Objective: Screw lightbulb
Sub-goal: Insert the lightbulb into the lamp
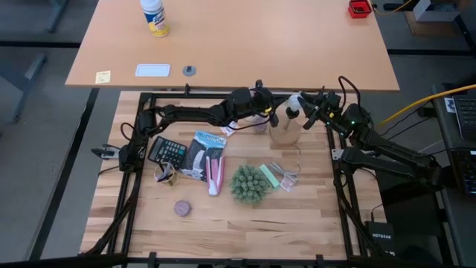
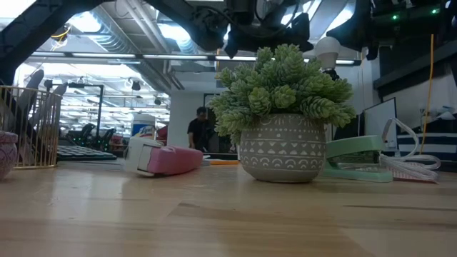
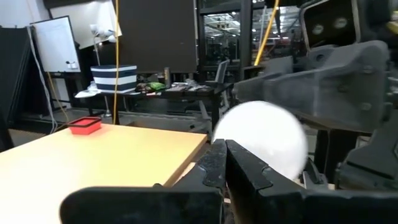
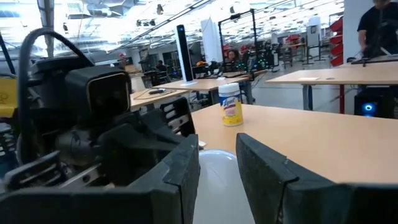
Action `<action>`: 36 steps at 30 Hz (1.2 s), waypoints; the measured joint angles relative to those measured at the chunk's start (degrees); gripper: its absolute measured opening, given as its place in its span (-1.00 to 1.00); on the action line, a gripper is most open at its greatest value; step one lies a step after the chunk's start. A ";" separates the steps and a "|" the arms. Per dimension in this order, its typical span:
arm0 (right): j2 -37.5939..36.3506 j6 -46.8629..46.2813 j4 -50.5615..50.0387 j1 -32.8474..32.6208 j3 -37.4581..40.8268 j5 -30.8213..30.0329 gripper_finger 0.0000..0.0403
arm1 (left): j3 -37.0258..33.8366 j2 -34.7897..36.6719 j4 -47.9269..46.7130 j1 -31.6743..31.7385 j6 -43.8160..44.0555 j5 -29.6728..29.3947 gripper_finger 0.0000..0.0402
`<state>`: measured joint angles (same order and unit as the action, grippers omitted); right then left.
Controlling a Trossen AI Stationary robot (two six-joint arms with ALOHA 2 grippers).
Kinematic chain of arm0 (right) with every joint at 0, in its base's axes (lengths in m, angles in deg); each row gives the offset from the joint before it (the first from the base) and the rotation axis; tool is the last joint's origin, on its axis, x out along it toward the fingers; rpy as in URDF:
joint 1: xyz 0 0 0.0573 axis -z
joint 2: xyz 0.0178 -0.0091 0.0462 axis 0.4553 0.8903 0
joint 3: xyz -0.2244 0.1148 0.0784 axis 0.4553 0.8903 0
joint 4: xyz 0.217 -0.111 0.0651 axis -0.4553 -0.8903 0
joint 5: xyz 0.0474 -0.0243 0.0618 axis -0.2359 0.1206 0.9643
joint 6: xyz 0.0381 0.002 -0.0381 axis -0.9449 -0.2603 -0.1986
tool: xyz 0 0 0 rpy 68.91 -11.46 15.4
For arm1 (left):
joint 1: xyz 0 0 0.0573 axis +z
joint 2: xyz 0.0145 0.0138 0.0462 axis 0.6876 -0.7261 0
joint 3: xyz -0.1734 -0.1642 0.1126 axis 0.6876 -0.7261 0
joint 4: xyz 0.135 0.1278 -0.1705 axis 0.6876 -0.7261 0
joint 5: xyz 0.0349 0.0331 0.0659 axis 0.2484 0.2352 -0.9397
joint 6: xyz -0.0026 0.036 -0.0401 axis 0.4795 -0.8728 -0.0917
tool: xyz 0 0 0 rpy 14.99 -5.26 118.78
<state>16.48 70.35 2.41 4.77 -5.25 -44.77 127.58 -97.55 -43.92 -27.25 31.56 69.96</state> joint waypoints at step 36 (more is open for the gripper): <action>-0.15 -0.37 -0.14 0.04 0.00 0.58 -0.44 | -0.02 -2.46 0.53 -5.58 -0.37 2.18 -1.00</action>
<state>16.32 69.98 2.27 4.82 -5.25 -44.19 127.56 -100.00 -43.40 -32.83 31.19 72.14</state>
